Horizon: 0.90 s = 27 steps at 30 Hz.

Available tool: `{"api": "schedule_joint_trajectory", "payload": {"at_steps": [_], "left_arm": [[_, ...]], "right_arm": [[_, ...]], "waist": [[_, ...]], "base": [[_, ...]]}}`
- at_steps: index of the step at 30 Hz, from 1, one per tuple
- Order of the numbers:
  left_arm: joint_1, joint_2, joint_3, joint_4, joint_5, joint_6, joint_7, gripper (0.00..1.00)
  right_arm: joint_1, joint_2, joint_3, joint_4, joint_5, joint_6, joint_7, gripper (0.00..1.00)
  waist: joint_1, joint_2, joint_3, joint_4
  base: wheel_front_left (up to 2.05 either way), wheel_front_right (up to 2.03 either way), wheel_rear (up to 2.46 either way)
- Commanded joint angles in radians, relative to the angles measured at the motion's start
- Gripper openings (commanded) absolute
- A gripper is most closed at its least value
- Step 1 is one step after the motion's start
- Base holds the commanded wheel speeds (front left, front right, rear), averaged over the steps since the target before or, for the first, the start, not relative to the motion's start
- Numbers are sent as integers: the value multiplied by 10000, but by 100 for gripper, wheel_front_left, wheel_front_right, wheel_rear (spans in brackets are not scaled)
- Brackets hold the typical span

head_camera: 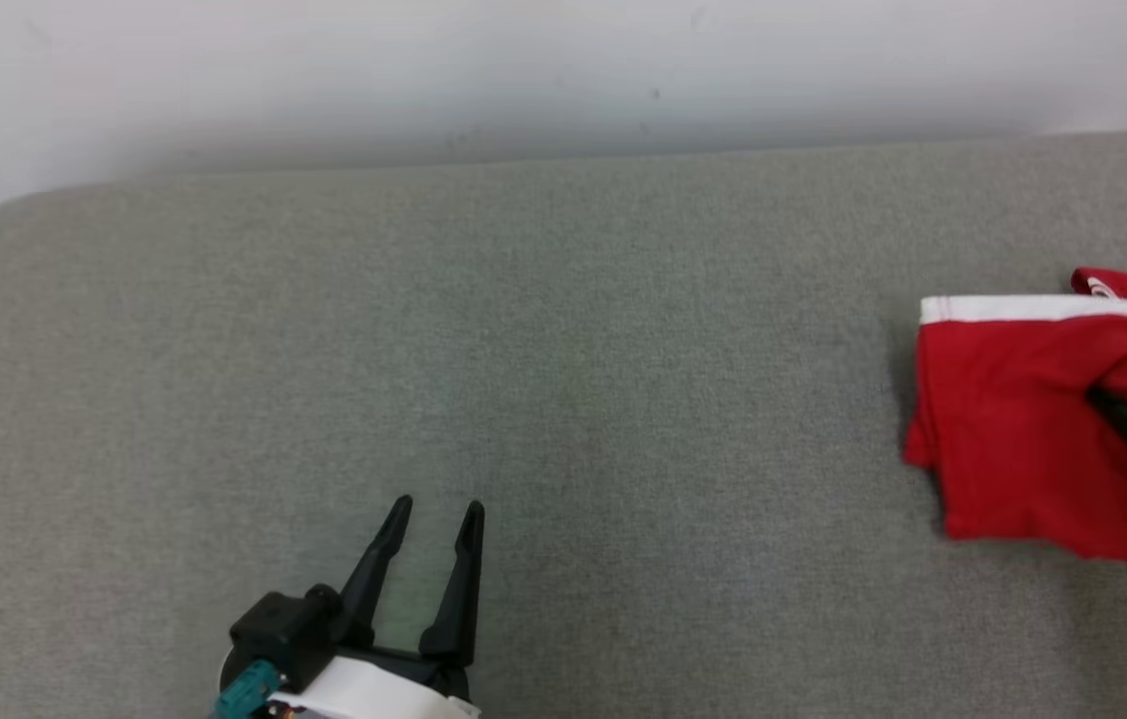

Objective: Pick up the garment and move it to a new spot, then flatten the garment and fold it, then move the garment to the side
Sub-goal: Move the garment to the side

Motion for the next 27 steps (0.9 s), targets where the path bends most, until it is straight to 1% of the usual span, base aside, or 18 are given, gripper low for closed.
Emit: {"api": "schedule_joint_trajectory", "payload": {"at_steps": [1, 5, 7, 12, 17, 22, 23, 24, 25, 27], "left_arm": [[-169, 46, -28, 55, 69, -32, 2, 100], [-344, 44, -61, 142, 102, -78, 2, 100], [-389, 46, -52, 153, 107, -93, 0, 100], [-533, 44, 42, 194, 148, -133, 2, 100], [-649, 43, 104, 186, 192, -170, 2, 100], [-733, 43, 149, 206, 287, -228, 2, 100], [-761, 44, 152, 214, 318, -236, 2, 100], [-792, 44, 150, 222, 357, -245, 2, 100], [-825, 43, 142, 233, 380, -256, 0, 100], [-893, 44, 137, 251, 376, -285, 2, 100]], "right_arm": [[-438, -250, -66, -23, -287, -23, 62, 0], [-1020, -687, -19, 23, -779, -23, 387, 0], [-1189, -800, -22, 24, -873, -23, 484, 0], [-1861, -1496, -85, -59, -1407, -21, 1401, 0], [-2096, -2202, -495, -155, -1841, -23, 2487, 0], [-1890, -2584, -1285, -239, -2428, -23, 2913, 0], [-1788, -2642, -1428, -240, -2642, -23, 2902, 28], [-1665, -2691, -1582, -206, -2854, -23, 2858, 70], [-1515, -2737, -1655, -176, -3099, -21, 2820, 100], [-1318, -2857, -1881, -100, -3697, -23, 2576, 100]], "waist": [[0, 0, 387, -206], [0, 0, 697, -94], [0, 0, 766, -44], [0, 0, 1076, 231], [0, 0, 1359, 420], [0, 0, 1594, 485], [0, 0, 1632, 492], [0, 0, 1670, 498], [0, 0, 1704, 504], [0, 0, 1764, 511]], "base": [[0, 0, 0], [0, 0, 0], [0, 0, 0], [0, 0, 0], [0, 0, 0], [0, 0, 0], [0, 0, 0], [0, 0, 0], [0, 0, 0], [0, 0, 0]]}}
